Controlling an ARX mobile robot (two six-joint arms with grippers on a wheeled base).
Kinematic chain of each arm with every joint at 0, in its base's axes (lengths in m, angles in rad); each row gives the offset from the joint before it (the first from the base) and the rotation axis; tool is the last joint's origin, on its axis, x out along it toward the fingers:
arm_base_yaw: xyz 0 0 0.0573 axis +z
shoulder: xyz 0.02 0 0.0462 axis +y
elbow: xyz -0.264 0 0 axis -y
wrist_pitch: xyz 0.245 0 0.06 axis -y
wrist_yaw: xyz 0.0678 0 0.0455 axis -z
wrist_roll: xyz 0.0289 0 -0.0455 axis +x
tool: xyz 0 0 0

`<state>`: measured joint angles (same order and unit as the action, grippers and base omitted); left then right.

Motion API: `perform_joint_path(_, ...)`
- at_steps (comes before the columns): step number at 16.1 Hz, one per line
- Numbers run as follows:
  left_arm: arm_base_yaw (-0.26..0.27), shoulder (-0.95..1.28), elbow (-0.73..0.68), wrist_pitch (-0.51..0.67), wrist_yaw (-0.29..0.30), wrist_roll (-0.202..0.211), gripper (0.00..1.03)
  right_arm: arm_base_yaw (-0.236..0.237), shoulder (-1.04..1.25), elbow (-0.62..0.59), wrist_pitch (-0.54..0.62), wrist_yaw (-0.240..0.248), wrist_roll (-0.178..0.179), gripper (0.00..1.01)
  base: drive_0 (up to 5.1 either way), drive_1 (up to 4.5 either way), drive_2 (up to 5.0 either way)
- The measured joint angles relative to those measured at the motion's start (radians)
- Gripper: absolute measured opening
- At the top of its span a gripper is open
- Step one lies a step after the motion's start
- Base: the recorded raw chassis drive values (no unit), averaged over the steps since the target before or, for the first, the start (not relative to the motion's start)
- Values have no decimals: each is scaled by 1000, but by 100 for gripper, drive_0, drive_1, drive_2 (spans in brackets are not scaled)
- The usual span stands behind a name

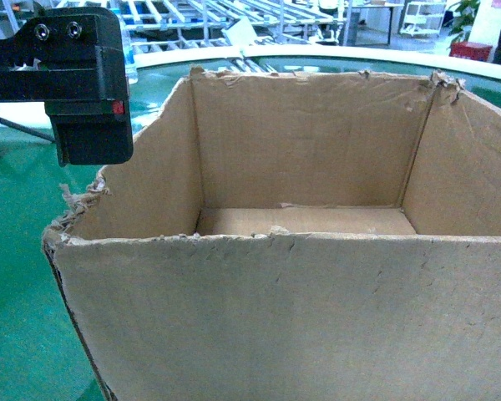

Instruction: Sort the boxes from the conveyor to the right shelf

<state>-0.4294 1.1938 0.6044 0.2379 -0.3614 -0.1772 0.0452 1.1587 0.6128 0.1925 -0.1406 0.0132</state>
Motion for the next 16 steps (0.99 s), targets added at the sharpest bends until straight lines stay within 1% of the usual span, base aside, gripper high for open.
perform_joint_path(2,0,20,9,-4,-6,0,98,21,30,20,-32,0,-18,98,0,0,0)
perform_joint_path(3,-2,32,13,-14,-14,-1,98,24,45,28,-54,0,-33,98,0,0,0)
perform_joint_path(5,-11,56,20,-28,-21,-9,98,26,73,41,-70,4,-52,98,0,0,0)
perform_joint_path(7,-24,65,24,-37,-24,-18,98,8,104,54,-72,-8,-60,98,0,0,0)
perform_joint_path(8,-45,77,40,-63,-38,-28,98,-23,133,56,-74,-33,-59,98,0,0,0)
perform_joint_path(9,-61,82,60,-106,-54,-31,98,-40,145,56,-69,-44,-59,98,0,0,0)
perform_joint_path(11,-89,100,95,-149,-104,-40,98,-63,161,56,-66,-68,-56,98,0,0,0)
perform_joint_path(13,-103,126,105,-186,-129,-71,98,-66,164,56,-69,-81,-55,98,0,0,0)
perform_joint_path(15,-99,131,104,-200,-155,-114,98,-66,164,56,-69,-89,-55,98,0,0,0)
perform_joint_path(16,-92,136,104,-195,-163,-129,98,-66,164,56,-69,-93,-55,98,0,0,0)
